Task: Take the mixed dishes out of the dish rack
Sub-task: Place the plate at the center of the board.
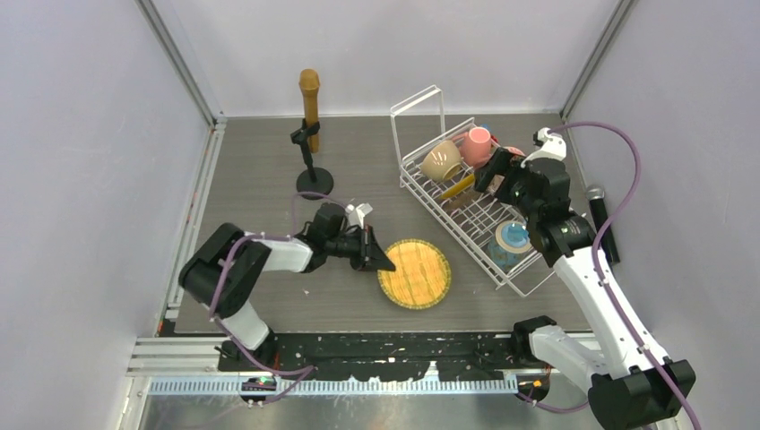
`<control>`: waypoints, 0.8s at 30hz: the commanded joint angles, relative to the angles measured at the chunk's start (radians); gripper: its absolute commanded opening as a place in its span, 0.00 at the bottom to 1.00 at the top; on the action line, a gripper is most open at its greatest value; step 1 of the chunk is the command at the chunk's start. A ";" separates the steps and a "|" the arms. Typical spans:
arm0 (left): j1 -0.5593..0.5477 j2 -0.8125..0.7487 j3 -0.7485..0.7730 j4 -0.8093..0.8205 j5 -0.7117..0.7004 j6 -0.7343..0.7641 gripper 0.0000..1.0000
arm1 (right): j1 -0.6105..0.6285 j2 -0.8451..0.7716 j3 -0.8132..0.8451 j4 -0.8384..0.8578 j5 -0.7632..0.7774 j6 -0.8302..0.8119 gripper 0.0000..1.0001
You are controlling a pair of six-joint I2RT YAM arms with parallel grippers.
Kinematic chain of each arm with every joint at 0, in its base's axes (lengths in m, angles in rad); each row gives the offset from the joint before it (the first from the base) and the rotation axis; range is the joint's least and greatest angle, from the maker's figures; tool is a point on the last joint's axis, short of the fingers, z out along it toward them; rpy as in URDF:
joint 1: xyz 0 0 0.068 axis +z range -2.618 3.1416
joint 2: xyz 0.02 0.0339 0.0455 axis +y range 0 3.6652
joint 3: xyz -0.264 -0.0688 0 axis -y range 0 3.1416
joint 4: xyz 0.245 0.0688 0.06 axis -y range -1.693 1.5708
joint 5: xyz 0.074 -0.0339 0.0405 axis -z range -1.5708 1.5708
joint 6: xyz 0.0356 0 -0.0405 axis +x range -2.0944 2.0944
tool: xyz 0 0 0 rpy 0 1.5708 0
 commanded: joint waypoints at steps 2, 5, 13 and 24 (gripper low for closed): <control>-0.035 0.128 0.068 0.247 0.176 -0.070 0.00 | 0.002 0.021 0.044 -0.034 0.074 -0.010 1.00; -0.042 0.171 0.065 0.301 0.180 -0.095 0.00 | 0.002 0.017 0.041 -0.034 0.081 -0.012 1.00; -0.088 0.258 0.115 0.236 0.123 -0.051 0.06 | 0.002 0.008 0.033 -0.026 0.100 -0.019 0.99; -0.166 0.211 0.255 -0.257 -0.074 0.269 0.24 | 0.002 -0.013 0.018 -0.024 0.118 -0.027 1.00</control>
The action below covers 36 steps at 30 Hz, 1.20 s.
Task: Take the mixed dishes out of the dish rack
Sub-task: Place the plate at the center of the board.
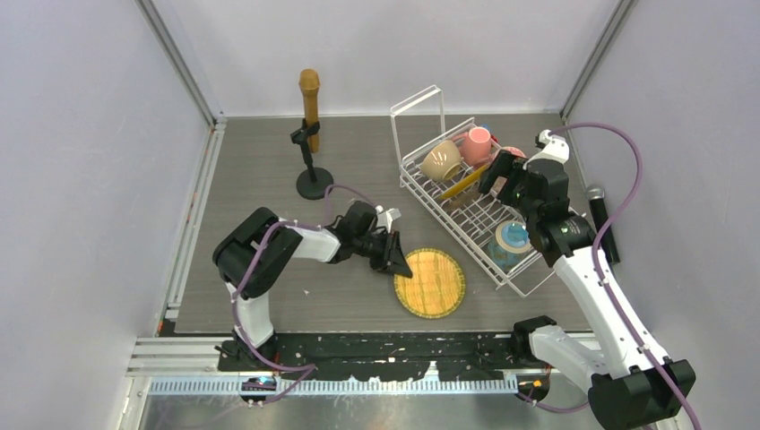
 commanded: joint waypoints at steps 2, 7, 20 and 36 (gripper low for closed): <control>-0.023 -0.051 0.044 -0.169 -0.051 0.135 0.30 | 0.002 -0.028 0.017 0.027 0.030 -0.016 1.00; -0.022 -0.062 0.047 -0.178 -0.070 0.132 0.57 | 0.002 -0.037 0.017 0.024 0.030 -0.014 1.00; -0.022 -0.298 0.165 -0.639 -0.621 0.349 1.00 | 0.002 0.026 0.095 -0.105 0.008 0.007 1.00; -0.022 -0.747 0.020 -0.671 -1.342 0.275 1.00 | 0.002 0.284 0.281 -0.348 0.126 0.259 0.94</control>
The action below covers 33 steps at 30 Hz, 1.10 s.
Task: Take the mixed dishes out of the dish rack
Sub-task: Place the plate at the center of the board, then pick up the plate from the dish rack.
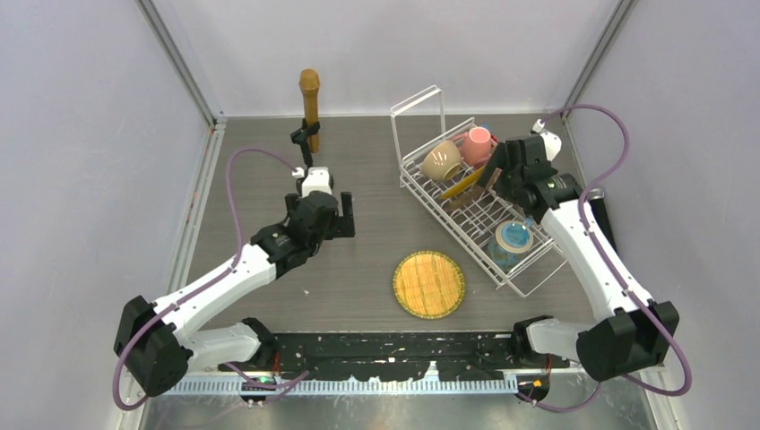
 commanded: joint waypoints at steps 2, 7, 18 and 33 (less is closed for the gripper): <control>0.001 -0.043 -0.066 0.030 -0.118 -0.006 1.00 | 0.002 0.043 0.021 0.028 0.033 0.104 0.94; 0.001 -0.043 -0.076 0.047 -0.089 0.008 1.00 | 0.002 0.062 0.005 0.084 0.066 0.143 0.93; 0.001 -0.032 -0.076 0.055 -0.087 0.027 1.00 | 0.002 0.134 0.012 0.105 0.079 0.155 0.92; 0.001 -0.021 -0.080 0.071 -0.063 0.033 1.00 | 0.002 0.173 0.031 0.063 0.048 0.149 0.72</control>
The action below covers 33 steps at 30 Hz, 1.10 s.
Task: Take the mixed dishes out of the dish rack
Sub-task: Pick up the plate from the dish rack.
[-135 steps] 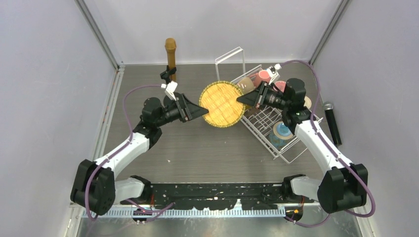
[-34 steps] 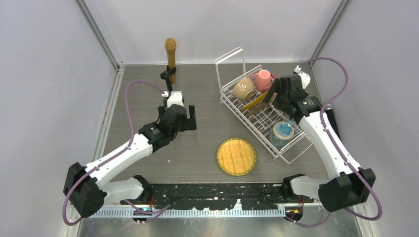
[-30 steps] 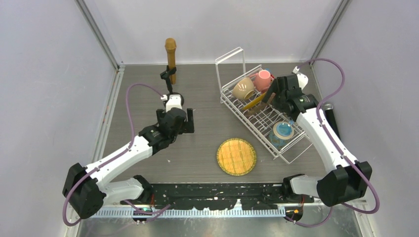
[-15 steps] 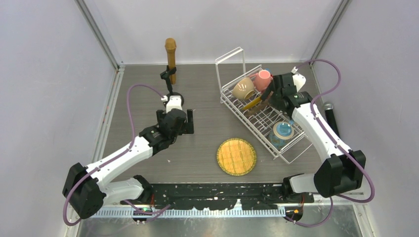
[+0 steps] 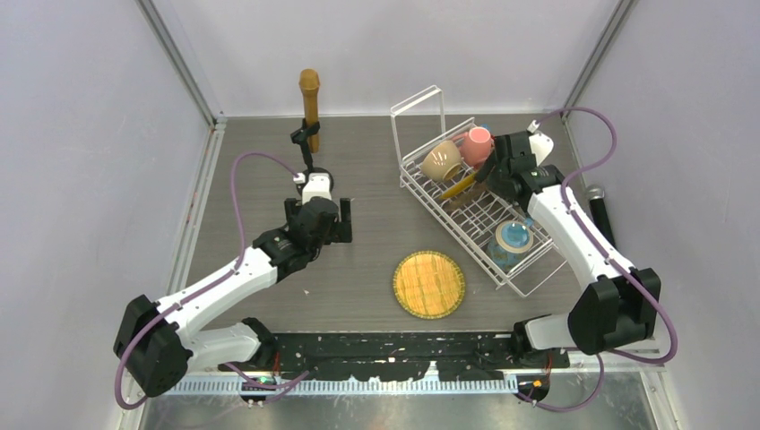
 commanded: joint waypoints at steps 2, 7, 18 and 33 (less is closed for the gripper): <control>0.001 0.003 -0.001 0.046 -0.007 0.006 1.00 | 0.002 0.029 0.046 -0.034 0.006 0.002 0.68; 0.001 -0.003 -0.003 0.043 -0.007 0.005 1.00 | 0.003 0.072 0.094 -0.061 -0.013 -0.009 0.59; 0.001 -0.010 -0.009 0.050 -0.005 0.007 1.00 | 0.002 0.197 0.270 -0.242 0.027 0.012 0.36; 0.001 0.003 -0.006 0.049 0.002 0.006 1.00 | 0.002 0.242 0.416 -0.344 0.016 -0.008 0.17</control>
